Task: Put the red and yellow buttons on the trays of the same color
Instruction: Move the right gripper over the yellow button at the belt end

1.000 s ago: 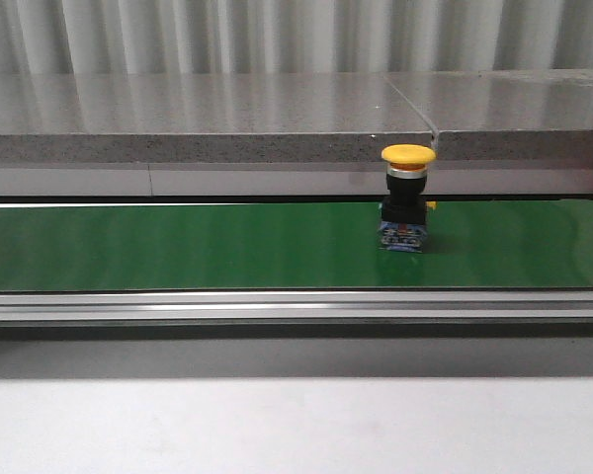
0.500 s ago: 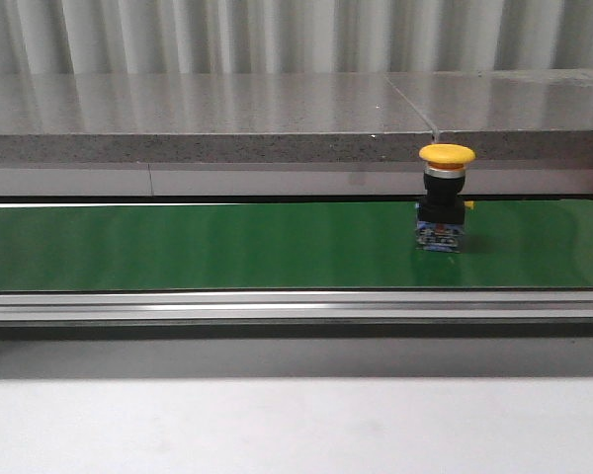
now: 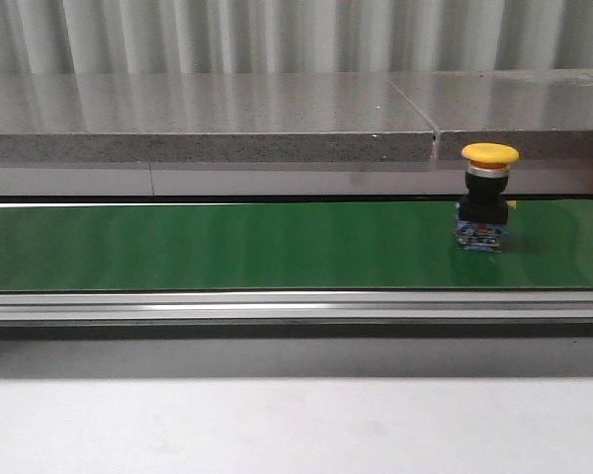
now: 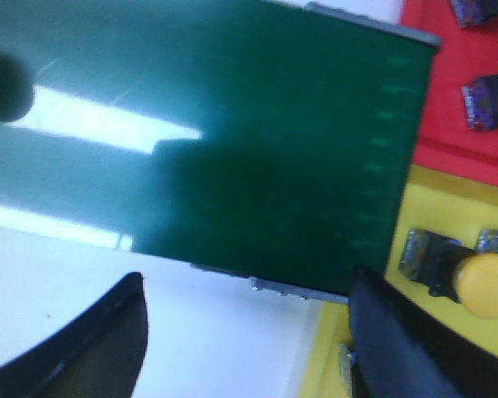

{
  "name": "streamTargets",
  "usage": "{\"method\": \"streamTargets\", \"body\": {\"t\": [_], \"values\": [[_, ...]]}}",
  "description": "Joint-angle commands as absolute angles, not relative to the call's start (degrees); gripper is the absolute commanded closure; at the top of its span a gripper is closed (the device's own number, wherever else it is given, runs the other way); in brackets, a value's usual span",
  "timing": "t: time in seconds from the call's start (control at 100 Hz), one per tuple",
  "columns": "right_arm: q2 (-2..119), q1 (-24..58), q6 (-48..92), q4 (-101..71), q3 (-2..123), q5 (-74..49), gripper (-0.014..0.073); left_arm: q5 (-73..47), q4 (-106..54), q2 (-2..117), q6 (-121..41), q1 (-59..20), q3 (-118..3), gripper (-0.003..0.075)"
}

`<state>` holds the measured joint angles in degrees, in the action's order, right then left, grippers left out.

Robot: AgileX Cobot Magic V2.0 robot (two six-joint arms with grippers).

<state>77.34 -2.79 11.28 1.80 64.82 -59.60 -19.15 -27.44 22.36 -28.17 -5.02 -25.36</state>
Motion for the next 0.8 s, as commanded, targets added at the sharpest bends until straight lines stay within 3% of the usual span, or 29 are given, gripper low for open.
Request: {"method": "streamTargets", "body": {"t": [0.0, 0.28, 0.79], "values": [[75.4, 0.3, 12.9, 2.1, 64.3, -58.8, 0.0084, -15.0, -28.6, 22.7, -28.1, -5.4, -27.0, 0.0740], [75.7, 6.7, 13.4, 0.4, 63.2, -54.7, 0.0084, -15.0, -28.6, 22.7, -28.1, -5.4, -27.0, 0.0740], [84.5, 6.9, 15.9, -5.0, 63.4, -45.1, 0.0084, -15.0, -28.6, 22.7, -28.1, -5.4, -27.0, 0.0740]]}}
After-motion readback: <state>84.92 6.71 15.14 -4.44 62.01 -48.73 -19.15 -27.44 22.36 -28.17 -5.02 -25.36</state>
